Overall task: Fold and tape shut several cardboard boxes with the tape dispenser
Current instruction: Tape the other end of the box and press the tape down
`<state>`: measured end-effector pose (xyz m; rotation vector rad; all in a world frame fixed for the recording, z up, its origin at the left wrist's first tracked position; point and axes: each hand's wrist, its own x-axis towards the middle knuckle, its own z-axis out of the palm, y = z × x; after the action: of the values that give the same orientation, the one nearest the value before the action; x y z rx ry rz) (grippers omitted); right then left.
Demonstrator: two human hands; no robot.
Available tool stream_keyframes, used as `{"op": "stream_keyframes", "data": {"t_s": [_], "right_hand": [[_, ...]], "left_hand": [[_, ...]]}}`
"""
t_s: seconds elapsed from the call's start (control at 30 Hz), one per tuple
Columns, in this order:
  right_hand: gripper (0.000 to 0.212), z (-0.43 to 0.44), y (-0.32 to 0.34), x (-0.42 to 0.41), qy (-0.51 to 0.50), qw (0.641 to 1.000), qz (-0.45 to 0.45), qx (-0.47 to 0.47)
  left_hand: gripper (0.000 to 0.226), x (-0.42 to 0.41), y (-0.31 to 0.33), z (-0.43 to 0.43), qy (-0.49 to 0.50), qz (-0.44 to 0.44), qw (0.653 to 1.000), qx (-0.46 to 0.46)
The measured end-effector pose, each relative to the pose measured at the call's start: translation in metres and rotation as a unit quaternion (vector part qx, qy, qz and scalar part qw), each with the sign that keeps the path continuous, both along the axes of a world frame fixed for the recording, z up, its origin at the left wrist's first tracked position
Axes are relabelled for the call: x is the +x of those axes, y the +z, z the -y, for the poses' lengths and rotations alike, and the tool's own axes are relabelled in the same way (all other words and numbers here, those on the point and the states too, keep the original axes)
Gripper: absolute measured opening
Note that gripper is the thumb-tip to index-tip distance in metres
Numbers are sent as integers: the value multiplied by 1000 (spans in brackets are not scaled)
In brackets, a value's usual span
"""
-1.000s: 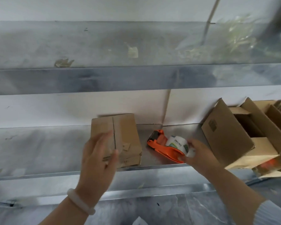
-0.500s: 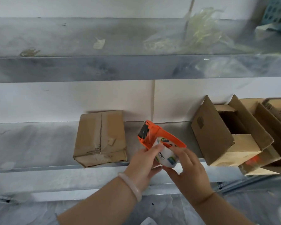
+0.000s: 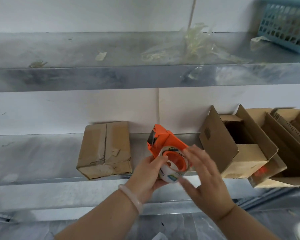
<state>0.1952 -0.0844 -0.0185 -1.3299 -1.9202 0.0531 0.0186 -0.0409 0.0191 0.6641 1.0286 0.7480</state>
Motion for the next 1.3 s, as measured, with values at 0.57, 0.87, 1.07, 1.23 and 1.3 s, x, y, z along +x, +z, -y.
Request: {"op": "stream_keyframes", "data": {"t_s": [0.57, 0.87, 1.07, 1.23, 1.3], "right_hand": [[74, -17, 36, -6, 222, 550, -680, -432], [78, -24, 60, -2, 226, 805, -387, -389], [86, -25, 65, -7, 227, 889, -149, -369], [89, -29, 69, -14, 239, 893, -78, -372], [91, -32, 70, -17, 242, 897, -31, -369]], "left_hand": [[42, -25, 0, 9, -81, 141, 986, 28], [58, -63, 29, -19, 17, 76, 997, 25], [27, -84, 36, -18, -6, 9, 999, 38], [25, -92, 31, -17, 3, -74, 995, 69], [24, -93, 29, -18, 32, -128, 987, 92]]}}
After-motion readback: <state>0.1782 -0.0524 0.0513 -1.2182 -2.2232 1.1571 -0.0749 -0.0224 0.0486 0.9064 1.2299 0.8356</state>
